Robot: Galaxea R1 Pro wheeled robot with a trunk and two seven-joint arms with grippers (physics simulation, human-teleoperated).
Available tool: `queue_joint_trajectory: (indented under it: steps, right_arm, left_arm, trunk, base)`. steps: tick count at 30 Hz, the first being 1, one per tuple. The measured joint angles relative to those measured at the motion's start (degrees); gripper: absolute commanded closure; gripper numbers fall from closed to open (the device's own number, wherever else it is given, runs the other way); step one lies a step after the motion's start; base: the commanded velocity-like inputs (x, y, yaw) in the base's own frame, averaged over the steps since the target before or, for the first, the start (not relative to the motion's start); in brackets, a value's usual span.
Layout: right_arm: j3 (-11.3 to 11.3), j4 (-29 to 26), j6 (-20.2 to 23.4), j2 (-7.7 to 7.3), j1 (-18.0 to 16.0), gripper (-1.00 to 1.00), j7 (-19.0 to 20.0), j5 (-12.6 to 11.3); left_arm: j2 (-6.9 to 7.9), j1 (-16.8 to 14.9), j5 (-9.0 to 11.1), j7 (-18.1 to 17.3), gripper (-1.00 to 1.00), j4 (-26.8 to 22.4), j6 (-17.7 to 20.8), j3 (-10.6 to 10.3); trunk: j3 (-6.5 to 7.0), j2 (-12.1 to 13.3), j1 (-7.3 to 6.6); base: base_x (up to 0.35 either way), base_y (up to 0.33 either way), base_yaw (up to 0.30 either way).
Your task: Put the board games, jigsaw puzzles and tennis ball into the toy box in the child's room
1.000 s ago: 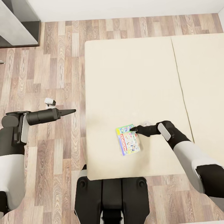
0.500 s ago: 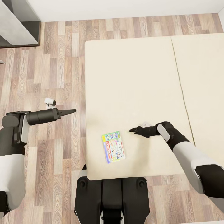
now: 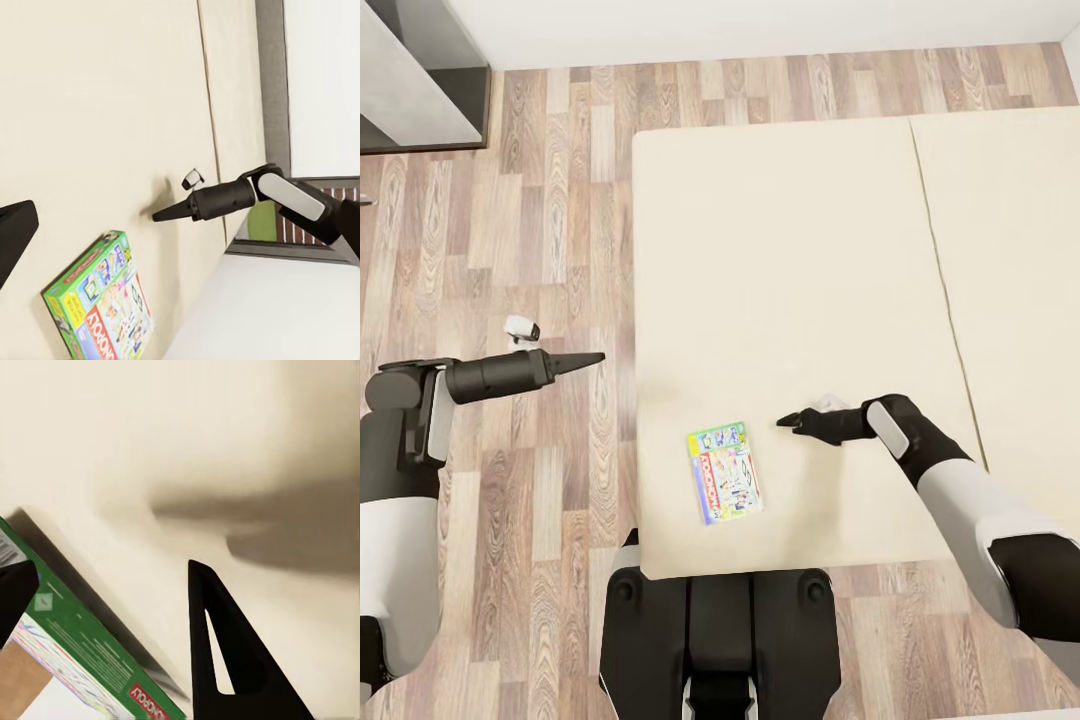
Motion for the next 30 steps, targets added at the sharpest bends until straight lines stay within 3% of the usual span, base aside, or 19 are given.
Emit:
queue_joint_trajectory:
  steps: [10,22,30]
  right_arm:
    - [-0.1,-3.2,0.5,-1.16,1.9,-1.00,1.1,-0.2]
    - [-0.7,-22.5,9.6,-1.52,11.2,-1.00,2.2,-1.6]
    - [-1.2,-29.1,9.7,-1.50,19.3,-1.00,2.2,-8.3]
  left_arm:
    - [0.38,0.3,0.0,0.1,-1.00,0.0,0.0,0.2]
    - [0.50,0.6,0.1,0.1,-1.00,0.1,0.0,0.2]
    - [1.28,2.3,0.1,0.0,-1.00,0.3,-0.1,0.6]
  trunk:
    - [0.00,0.0,0.00]
    - [0.00,0.0,0.00]
    - [0.00,0.0,0.00]
  base:
    - [0.000,0.000,0.000]
    - [0.000,0.000,0.000]
    - [0.000,0.000,0.000]
